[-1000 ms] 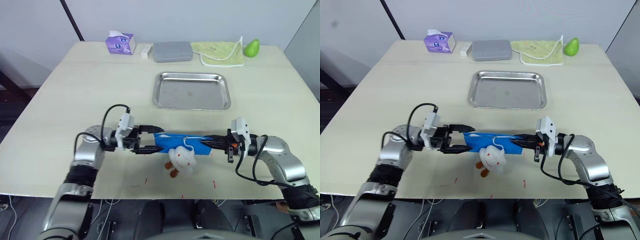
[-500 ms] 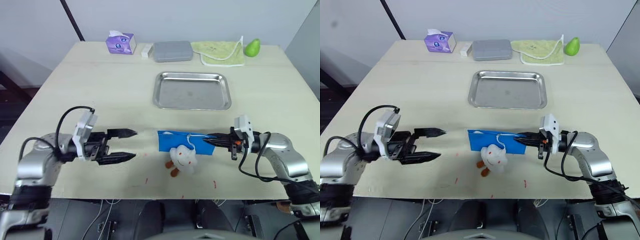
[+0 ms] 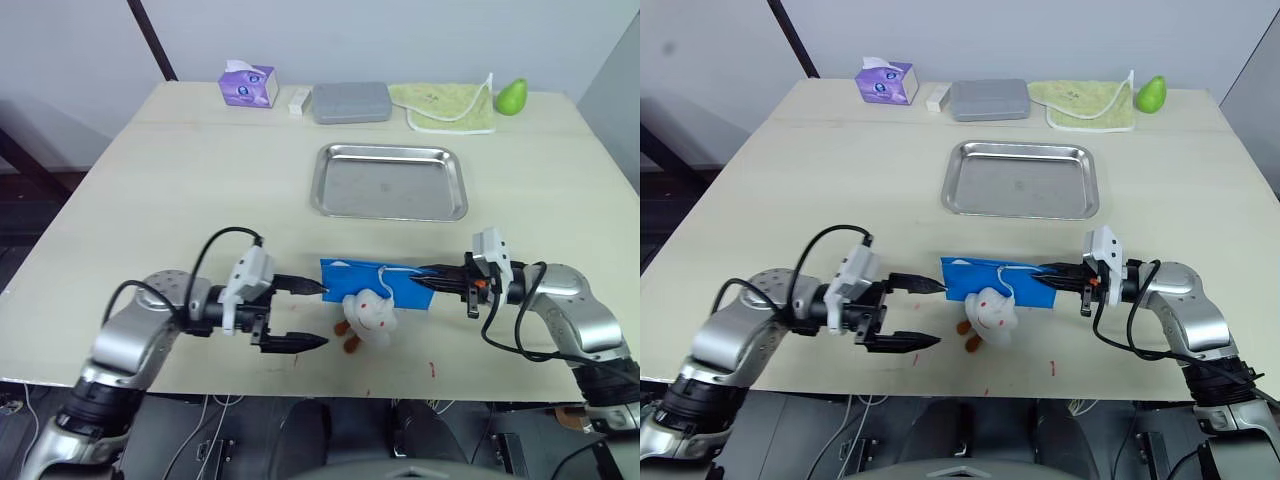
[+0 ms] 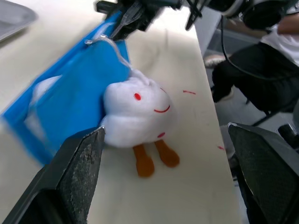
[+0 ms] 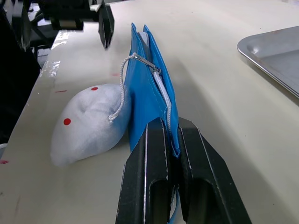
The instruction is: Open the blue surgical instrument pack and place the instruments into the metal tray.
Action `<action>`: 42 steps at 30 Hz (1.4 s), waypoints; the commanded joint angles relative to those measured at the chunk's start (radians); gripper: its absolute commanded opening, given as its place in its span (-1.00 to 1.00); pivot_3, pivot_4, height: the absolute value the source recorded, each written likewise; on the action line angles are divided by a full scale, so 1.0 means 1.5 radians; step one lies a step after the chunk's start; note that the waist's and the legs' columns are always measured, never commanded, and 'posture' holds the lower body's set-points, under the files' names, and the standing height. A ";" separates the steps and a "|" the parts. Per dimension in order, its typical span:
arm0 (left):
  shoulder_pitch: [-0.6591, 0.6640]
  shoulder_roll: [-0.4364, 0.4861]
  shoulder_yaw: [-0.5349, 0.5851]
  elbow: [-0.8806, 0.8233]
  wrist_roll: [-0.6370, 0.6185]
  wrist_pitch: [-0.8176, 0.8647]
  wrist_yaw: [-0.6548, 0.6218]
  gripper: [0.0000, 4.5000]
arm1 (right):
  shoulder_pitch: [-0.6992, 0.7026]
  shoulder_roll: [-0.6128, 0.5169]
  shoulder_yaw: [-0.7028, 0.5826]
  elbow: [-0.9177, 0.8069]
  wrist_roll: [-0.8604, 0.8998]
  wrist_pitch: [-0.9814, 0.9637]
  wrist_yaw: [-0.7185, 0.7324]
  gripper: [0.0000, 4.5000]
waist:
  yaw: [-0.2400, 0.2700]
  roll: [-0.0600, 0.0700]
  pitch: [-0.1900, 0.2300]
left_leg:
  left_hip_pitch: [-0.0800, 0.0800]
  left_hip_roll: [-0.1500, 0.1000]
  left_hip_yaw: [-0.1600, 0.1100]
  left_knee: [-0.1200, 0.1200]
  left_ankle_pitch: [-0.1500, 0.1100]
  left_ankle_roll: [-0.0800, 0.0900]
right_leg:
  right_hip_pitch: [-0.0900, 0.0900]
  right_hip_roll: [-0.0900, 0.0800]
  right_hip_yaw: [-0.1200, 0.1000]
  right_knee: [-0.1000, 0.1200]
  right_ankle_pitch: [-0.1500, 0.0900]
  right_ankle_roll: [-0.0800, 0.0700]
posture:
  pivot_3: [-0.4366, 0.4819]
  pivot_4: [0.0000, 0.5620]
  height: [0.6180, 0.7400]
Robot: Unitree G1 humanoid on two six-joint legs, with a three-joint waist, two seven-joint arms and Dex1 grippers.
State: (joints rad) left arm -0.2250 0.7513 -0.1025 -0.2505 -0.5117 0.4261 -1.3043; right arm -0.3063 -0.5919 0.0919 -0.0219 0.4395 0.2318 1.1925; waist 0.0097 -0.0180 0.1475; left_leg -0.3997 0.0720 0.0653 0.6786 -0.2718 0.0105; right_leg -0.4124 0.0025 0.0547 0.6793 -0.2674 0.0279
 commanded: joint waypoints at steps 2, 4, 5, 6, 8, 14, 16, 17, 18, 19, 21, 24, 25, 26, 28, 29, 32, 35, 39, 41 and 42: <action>-0.040 -0.041 -0.052 0.026 0.053 -0.037 0.023 0.97 | -0.003 -0.013 -0.010 -0.015 -0.003 0.003 0.000 -1.00 | 0.001 0.000 0.000 | 0.000 0.000 0.000 0.000 0.000 0.000 | 0.000 0.000 0.000 0.000 0.000 0.000 | -0.05 -0.47 0.93; -0.049 -0.055 -0.073 0.041 0.073 -0.053 0.023 0.97 | -0.001 -0.014 -0.010 -0.021 -0.002 0.006 -0.002 -1.00 | 0.001 0.000 0.000 | 0.000 0.000 0.000 0.000 0.000 0.000 | 0.000 0.000 0.001 0.000 0.000 0.000 | -0.05 -0.47 0.93; -0.055 -0.063 -0.081 0.051 0.085 -0.062 0.026 0.97 | 0.001 -0.015 -0.010 -0.025 -0.001 0.008 -0.003 -1.00 | 0.001 0.000 0.000 | 0.000 0.000 0.000 0.000 0.000 0.000 | 0.000 0.000 0.001 0.000 0.000 0.000 | -0.05 -0.47 0.93; -0.061 -0.066 -0.095 0.066 0.107 -0.084 0.024 0.97 | 0.002 -0.015 -0.010 -0.029 0.000 0.010 -0.004 -1.00 | 0.001 0.000 0.000 | 0.000 0.000 0.000 0.000 0.000 0.000 | 0.000 0.000 0.001 0.000 0.000 0.000 | -0.05 -0.47 0.93; -0.070 -0.076 -0.114 0.090 0.135 -0.112 0.023 0.97 | 0.004 -0.016 -0.010 -0.034 0.001 0.012 -0.007 -1.00 | 0.002 0.000 0.000 | 0.000 0.000 0.000 0.000 0.000 0.000 | 0.000 0.001 0.001 0.000 0.000 0.000 | -0.05 -0.47 0.93; -0.082 -0.102 -0.144 0.128 0.166 -0.151 0.017 0.29 | 0.011 -0.016 -0.009 -0.048 0.003 0.020 -0.015 -1.00 | 0.002 0.000 0.000 | 0.000 0.000 0.000 0.000 0.000 0.000 | 0.000 0.001 0.001 0.000 0.000 0.000 | -0.05 -0.47 0.93; -0.084 -0.107 -0.149 0.141 0.176 -0.167 0.015 -0.06 | 0.015 -0.014 -0.008 -0.054 0.003 0.022 -0.019 -1.00 | 0.002 0.000 0.000 | 0.000 0.000 0.000 0.000 0.000 0.000 | 0.000 0.001 0.001 0.000 0.000 0.000 | -0.05 -0.47 0.93; -0.085 -0.109 -0.150 0.149 0.178 -0.176 0.013 -0.22 | 0.017 -0.013 -0.007 -0.056 0.003 0.022 -0.021 -1.00 | 0.002 0.000 0.000 | 0.000 0.000 0.000 0.000 0.000 0.000 | 0.000 0.001 0.001 0.000 0.000 0.000 | -0.05 -0.47 0.93; -0.086 -0.110 -0.149 0.155 0.179 -0.182 0.011 -0.45 | 0.018 -0.012 -0.006 -0.057 0.002 0.022 -0.022 -1.00 | 0.002 0.000 0.000 | 0.000 0.000 0.000 0.000 0.000 0.000 | 0.000 0.001 0.001 0.000 0.000 0.000 | -0.05 -0.47 0.93; -0.087 -0.111 -0.148 0.161 0.178 -0.185 0.009 -0.63 | 0.019 -0.011 -0.006 -0.057 0.002 0.022 -0.023 -1.00 | 0.002 0.000 0.000 | 0.000 0.000 0.000 0.000 0.000 0.000 | 0.000 0.001 0.001 0.000 0.000 0.000 | -0.05 -0.47 0.93; -0.088 -0.111 -0.144 0.174 0.176 -0.196 0.004 -0.98 | 0.020 -0.010 -0.004 -0.057 0.001 0.021 -0.024 -1.00 | 0.002 0.000 0.000 | 0.000 0.000 0.000 0.000 0.000 0.000 | 0.000 0.001 0.001 0.000 0.000 0.000 | -0.05 -0.47 0.93; -0.085 -0.109 -0.108 0.164 0.121 -0.193 -0.021 -0.99 | 0.019 -0.009 -0.002 -0.055 0.000 0.018 -0.024 -1.00 | 0.002 0.000 0.000 | 0.000 0.000 0.000 0.000 0.000 0.000 | 0.000 0.001 0.001 0.000 0.000 0.000 | -0.05 -0.47 0.93; -0.083 -0.105 -0.091 0.155 0.095 -0.186 -0.032 -0.99 | 0.018 -0.009 -0.002 -0.053 0.000 0.016 -0.024 -1.00 | 0.001 0.000 0.000 | 0.000 0.000 0.000 0.000 0.000 0.000 | 0.000 0.001 0.001 0.000 0.000 0.000 | -0.05 -0.47 0.93; -0.082 -0.101 -0.081 0.149 0.080 -0.181 -0.039 -0.99 | 0.018 -0.009 -0.002 -0.052 0.000 0.016 -0.024 -1.00 | 0.001 0.000 0.000 | 0.000 0.000 0.000 0.000 0.000 0.000 | 0.000 0.001 0.001 0.000 0.000 0.000 | -0.05 -0.47 0.93; -0.078 -0.084 -0.042 0.127 0.019 -0.135 -0.057 -0.99 | 0.016 -0.009 -0.002 -0.046 -0.001 0.011 -0.021 -1.00 | 0.000 0.000 0.000 | 0.000 0.001 0.000 0.000 0.000 0.000 | 0.000 0.001 0.001 0.000 0.000 0.000 | -0.05 -0.47 0.93; -0.079 -0.075 -0.024 0.121 -0.002 -0.114 -0.060 -0.99 | 0.014 -0.008 -0.002 -0.042 -0.002 0.009 -0.020 -1.00 | 0.000 0.000 0.000 | 0.000 0.001 0.000 0.000 0.000 0.000 | 0.000 0.001 0.001 0.000 0.000 0.000 | -0.05 -0.47 0.93; -0.086 -0.037 0.034 0.112 -0.061 -0.042 -0.059 -0.99 | 0.010 -0.008 -0.002 -0.034 -0.002 0.005 -0.017 -1.00 | 0.000 0.000 0.000 | 0.000 0.001 0.000 0.000 0.000 0.000 | 0.000 0.001 0.001 0.000 0.000 0.000 | -0.05 -0.47 0.93; -0.086 -0.003 0.078 0.120 -0.089 -0.001 -0.057 -0.99 | 0.010 -0.009 -0.005 -0.030 -0.001 0.001 -0.012 -1.00 | 0.000 0.000 0.000 | 0.000 0.001 0.000 0.000 0.000 0.000 | 0.000 0.001 0.000 0.000 0.000 0.000 | -0.05 -0.47 0.93; -0.078 0.038 0.120 0.153 -0.088 0.018 -0.061 -0.99 | 0.014 -0.014 -0.011 -0.022 0.001 -0.005 -0.005 -1.00 | 0.000 0.000 0.000 | 0.000 0.001 0.000 0.000 0.000 0.000 | 0.000 0.001 0.000 0.000 0.000 0.000 | -0.05 -0.47 0.93; -0.074 0.048 0.130 0.172 -0.081 0.014 -0.061 -0.99 | 0.016 -0.014 -0.013 -0.021 0.004 -0.004 -0.003 -1.00 | 0.000 0.000 0.000 | 0.000 0.001 0.000 0.000 0.000 0.000 | 0.000 0.001 0.000 0.000 0.000 0.000 | -0.05 -0.47 0.93; -0.071 0.052 0.134 0.180 -0.076 0.011 -0.061 -0.99 | 0.016 -0.014 -0.015 -0.020 0.005 -0.004 -0.002 -1.00 | 0.000 0.000 0.000 | 0.000 0.001 0.000 0.000 0.000 0.000 | 0.000 0.001 0.000 0.000 0.000 0.000 | -0.05 -0.47 0.93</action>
State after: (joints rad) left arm -0.3321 0.8150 0.0607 0.0166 -0.6208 0.4510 -1.3929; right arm -0.2853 -0.6030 0.0935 -0.0540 0.4434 0.2329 1.1837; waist 0.0103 -0.0177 0.1478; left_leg -0.3995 0.0729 0.0657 0.6788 -0.2718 0.0105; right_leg -0.4127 0.0038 0.0553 0.6795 -0.2675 0.0279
